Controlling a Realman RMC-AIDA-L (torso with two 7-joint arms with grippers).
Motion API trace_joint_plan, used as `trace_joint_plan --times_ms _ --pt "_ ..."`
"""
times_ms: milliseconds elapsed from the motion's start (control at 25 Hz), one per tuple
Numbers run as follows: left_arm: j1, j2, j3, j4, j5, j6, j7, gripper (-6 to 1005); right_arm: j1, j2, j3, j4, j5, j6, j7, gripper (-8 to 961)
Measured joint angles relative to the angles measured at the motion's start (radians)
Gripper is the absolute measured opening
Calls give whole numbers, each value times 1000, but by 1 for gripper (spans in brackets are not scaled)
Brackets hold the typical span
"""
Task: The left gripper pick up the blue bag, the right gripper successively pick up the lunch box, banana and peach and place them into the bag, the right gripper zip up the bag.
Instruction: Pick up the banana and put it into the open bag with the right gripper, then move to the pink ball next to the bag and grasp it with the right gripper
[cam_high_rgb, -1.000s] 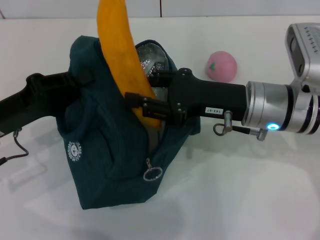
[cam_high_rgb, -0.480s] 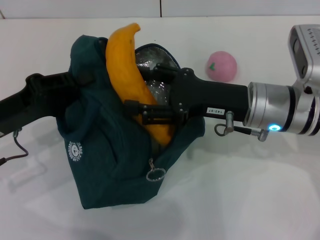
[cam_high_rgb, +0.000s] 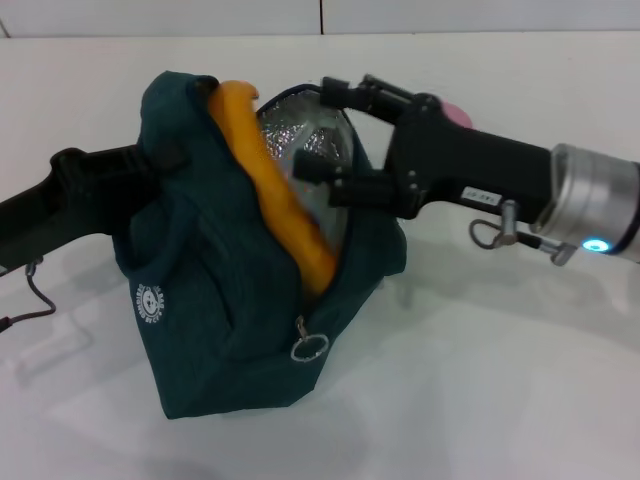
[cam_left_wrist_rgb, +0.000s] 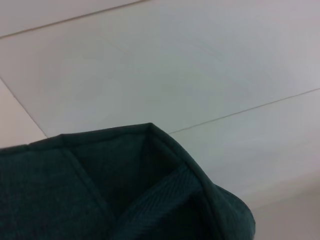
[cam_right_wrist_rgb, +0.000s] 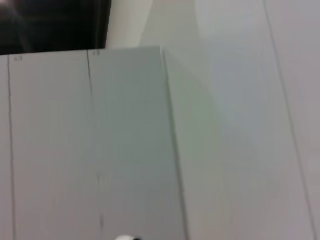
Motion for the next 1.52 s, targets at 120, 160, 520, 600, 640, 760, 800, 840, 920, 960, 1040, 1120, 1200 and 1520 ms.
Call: trace_joint_plan --times_ms 120,160,520,600,640,760,800,840,920,960,1040,1120,1200,1520 --pt "4 0 0 0 -1 0 -1 37 -37 -4 27 -33 -1 -3 -15 872" --pt "6 0 0 1 -2 0 -2 37 -45 -5 35 -35 -1 -11 -22 872" --pt "8 1 0 2 -10 0 -6 36 -175 -26 236 -36 -2 -75 -38 868" --pt "8 2 0 2 -15 1 -7 36 -188 -42 260 -33 -5 -33 7 868" --pt "7 2 0 2 -19 1 -7 36 -191 -54 266 -32 -10 2 37 867" --pt "9 3 0 0 -26 2 -7 36 -185 -90 268 -33 -54 148 168 866" --pt "9 3 0 0 -26 2 -7 36 -173 -107 270 -36 -98 229 244 866" --pt "9 3 0 0 -26 2 -7 36 -173 -107 270 -36 -98 229 244 865" --pt "10 3 0 -1 -27 3 -6 36 -151 -122 271 -38 -152 290 305 864" --pt "11 3 0 -1 -27 3 -6 37 -132 -130 271 -39 -192 325 338 864" --pt "13 3 -1 -2 -27 2 -3 37 -105 -134 271 -39 -248 376 376 863" --pt "13 3 -1 -2 -27 1 -2 37 -61 -133 272 -35 -332 443 419 862" --pt "13 3 -1 -3 -27 -2 -1 37 -24 -123 272 -30 -407 495 455 862" --pt "12 3 -2 -3 -27 -8 1 36 103 -80 273 -5 -636 636 640 858"
